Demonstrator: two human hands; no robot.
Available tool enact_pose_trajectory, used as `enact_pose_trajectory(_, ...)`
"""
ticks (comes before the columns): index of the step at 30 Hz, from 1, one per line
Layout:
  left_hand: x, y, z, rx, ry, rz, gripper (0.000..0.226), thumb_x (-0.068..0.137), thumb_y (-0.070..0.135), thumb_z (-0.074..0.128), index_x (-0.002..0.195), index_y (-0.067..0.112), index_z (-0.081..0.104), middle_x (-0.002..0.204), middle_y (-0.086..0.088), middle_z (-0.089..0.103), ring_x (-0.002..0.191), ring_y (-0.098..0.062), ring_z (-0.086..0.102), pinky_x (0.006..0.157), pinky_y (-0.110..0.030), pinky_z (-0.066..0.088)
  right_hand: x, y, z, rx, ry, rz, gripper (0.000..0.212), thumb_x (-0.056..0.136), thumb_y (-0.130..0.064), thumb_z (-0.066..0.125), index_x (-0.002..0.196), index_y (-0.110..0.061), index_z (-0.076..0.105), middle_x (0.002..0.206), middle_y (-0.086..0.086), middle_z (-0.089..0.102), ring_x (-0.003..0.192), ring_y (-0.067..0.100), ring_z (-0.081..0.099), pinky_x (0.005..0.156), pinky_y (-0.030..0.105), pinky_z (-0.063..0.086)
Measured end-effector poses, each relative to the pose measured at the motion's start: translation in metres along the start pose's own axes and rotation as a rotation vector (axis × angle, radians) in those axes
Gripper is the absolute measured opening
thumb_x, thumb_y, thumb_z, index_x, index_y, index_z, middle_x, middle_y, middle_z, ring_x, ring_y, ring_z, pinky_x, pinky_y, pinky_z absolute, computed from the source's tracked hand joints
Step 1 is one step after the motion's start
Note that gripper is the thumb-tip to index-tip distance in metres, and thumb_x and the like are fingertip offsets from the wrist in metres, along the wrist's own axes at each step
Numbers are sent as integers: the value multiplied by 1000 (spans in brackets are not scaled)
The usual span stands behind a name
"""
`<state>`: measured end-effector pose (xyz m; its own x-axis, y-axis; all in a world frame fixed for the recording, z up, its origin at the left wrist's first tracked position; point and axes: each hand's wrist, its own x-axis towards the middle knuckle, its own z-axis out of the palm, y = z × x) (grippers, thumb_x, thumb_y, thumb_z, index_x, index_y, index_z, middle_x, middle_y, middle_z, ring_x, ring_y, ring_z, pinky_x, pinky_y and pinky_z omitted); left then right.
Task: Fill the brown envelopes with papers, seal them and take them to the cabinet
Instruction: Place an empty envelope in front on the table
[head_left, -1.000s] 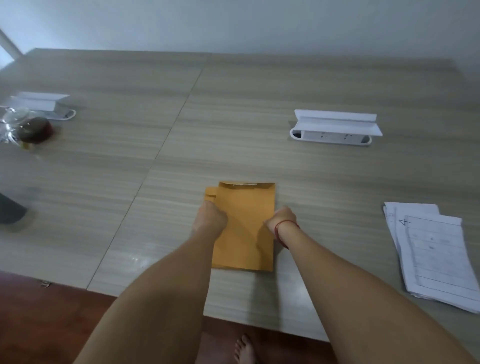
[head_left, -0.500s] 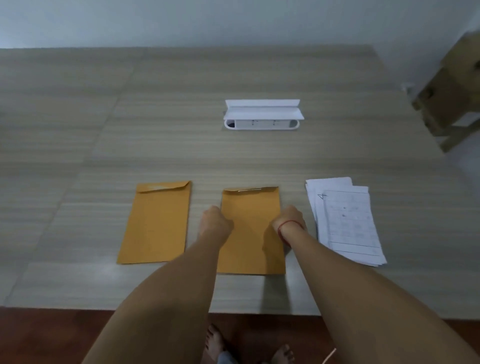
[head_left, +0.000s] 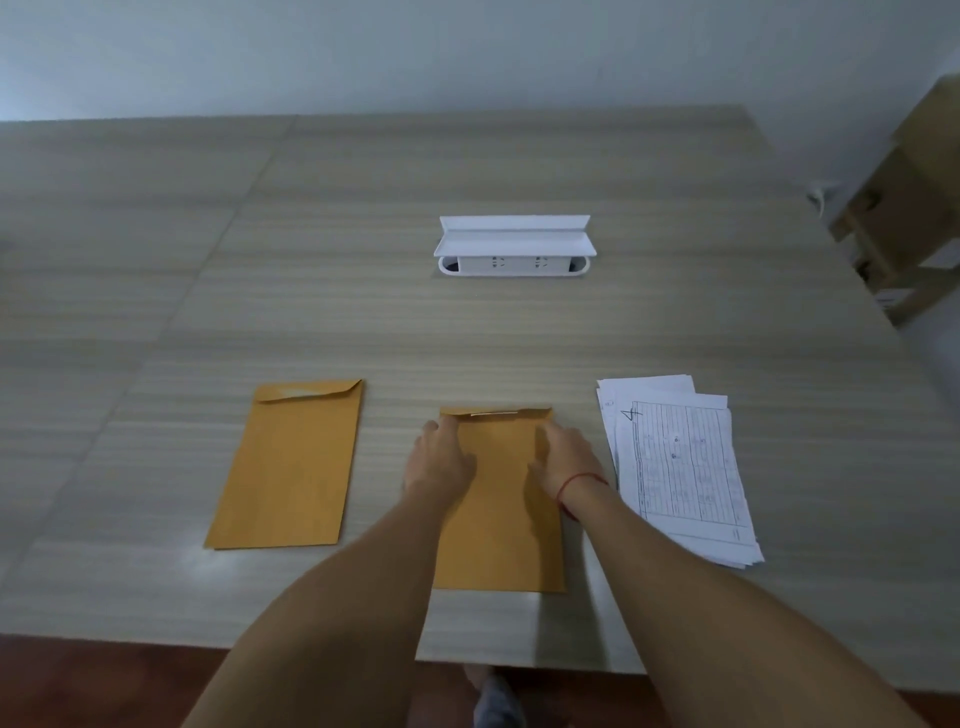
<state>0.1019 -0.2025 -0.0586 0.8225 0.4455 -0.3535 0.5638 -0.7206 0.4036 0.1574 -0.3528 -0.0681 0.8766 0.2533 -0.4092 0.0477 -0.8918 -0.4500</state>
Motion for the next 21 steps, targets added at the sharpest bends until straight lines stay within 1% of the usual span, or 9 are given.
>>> enact_pose_trajectory(2, 8, 2, 0, 2, -16, 7, 55, 89, 21, 59, 138, 17, 35, 127, -9, 48, 114, -28, 54, 90, -38, 48, 8, -4, -3, -11, -30, -39, 53, 93, -16, 53, 143, -22, 36, 132, 13, 47, 120, 30, 51, 96, 39, 47)
enact_pose_trajectory(4, 15, 3, 0, -6, -25, -1, 63, 89, 22, 59, 143, 22, 26, 126, -9, 47, 112, -29, 54, 87, -40, 49, 16, -8, -6, -20, -65, -53, 64, 93, -15, 52, 150, -25, 23, 134, 13, 46, 122, 30, 50, 98, 39, 46)
enact_pose_trajectory(7, 24, 5, -2, -13, -36, 9, 70, 89, 23, 56, 145, 29, 17, 121, -9, 48, 105, -28, 55, 84, -39, 51, 28, -14, -11, 9, -101, -20, 72, 92, -14, 50, 152, -28, 12, 124, 12, 55, 112, 29, 57, 92, 38, 49)
enact_pose_trajectory(9, 31, 5, -5, -5, -61, 17, 72, 89, 26, 56, 146, 32, 13, 124, -9, 49, 108, -28, 55, 86, -39, 50, 35, -17, -13, 22, -139, 10, 73, 93, -16, 49, 152, -30, 10, 120, 10, 58, 108, 28, 59, 90, 37, 50)
enact_pose_trajectory(12, 43, 5, -8, 18, -104, 19, 66, 90, 32, 55, 144, 31, 18, 127, -9, 50, 113, -29, 54, 92, -42, 49, 46, -20, -14, -22, -163, 37, 68, 94, -23, 49, 152, -27, 14, 131, 10, 55, 119, 29, 55, 94, 36, 46)
enact_pose_trajectory(15, 52, 7, -9, 98, -156, 16, 63, 92, 38, 52, 146, 24, 23, 131, -11, 49, 119, -31, 52, 98, -44, 47, 49, -22, -14, -101, -139, 48, 56, 95, -27, 47, 147, -21, 26, 128, 10, 56, 118, 29, 55, 91, 36, 46)
enact_pose_trajectory(17, 55, 10, -9, 126, -163, 20, 63, 92, 38, 51, 146, 20, 23, 131, -12, 48, 120, -32, 51, 99, -44, 46, 51, -26, -14, -155, -110, 39, 45, 94, -24, 47, 138, -16, 37, 125, 10, 57, 115, 29, 57, 88, 36, 47)
enact_pose_trajectory(19, 56, 13, -7, 126, -149, 37, 63, 93, 34, 50, 146, 19, 20, 131, -13, 48, 118, -33, 52, 98, -45, 46, 54, -30, -14, -187, -72, 39, 37, 92, -18, 50, 128, -13, 45, 124, 9, 57, 113, 29, 57, 86, 36, 47)
enact_pose_trajectory(21, 55, 14, -5, 146, -148, 92, 69, 95, 32, 46, 150, 30, 5, 132, -14, 45, 114, -33, 53, 95, -43, 47, 56, -34, -14, -184, -67, 53, 37, 91, -16, 51, 128, -12, 46, 125, 9, 55, 115, 28, 56, 87, 36, 47)
